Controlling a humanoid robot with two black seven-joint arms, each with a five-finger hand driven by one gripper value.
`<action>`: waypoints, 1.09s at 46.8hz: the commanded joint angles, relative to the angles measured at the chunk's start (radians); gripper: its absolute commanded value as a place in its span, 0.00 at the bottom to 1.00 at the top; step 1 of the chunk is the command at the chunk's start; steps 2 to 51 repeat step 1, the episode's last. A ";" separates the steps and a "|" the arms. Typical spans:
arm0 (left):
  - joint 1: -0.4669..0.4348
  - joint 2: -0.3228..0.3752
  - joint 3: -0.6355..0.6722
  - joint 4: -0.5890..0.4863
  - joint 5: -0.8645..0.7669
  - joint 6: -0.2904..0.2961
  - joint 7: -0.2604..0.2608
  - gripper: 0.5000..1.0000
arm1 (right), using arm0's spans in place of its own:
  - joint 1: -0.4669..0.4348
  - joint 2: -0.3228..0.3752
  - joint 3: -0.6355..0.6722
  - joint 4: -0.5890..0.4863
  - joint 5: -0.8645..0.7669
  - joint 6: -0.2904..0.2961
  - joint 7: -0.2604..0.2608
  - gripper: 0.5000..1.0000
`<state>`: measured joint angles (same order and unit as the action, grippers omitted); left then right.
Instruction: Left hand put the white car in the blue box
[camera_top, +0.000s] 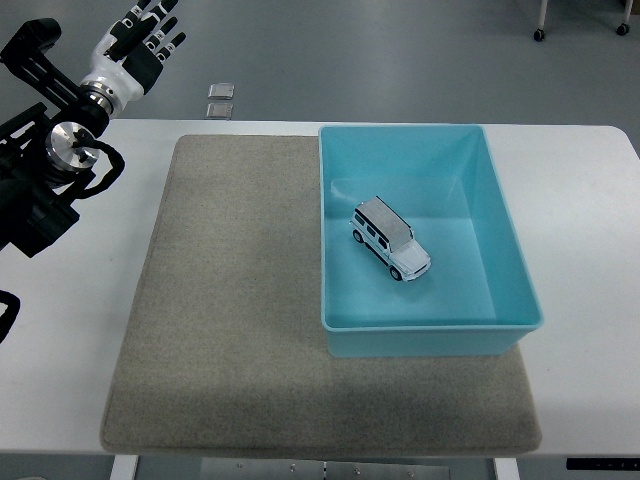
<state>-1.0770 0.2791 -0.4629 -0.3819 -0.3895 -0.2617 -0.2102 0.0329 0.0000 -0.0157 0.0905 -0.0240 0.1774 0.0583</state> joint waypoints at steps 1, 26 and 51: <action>0.002 0.000 0.006 0.000 0.001 -0.002 0.000 0.99 | 0.002 0.000 0.002 0.014 0.001 0.014 0.000 0.87; 0.002 0.000 0.006 0.000 0.001 -0.002 0.000 0.99 | 0.002 0.000 0.002 0.014 0.001 0.014 0.000 0.87; 0.002 0.000 0.006 0.000 0.001 -0.002 0.000 0.99 | 0.002 0.000 0.002 0.014 0.001 0.014 0.000 0.87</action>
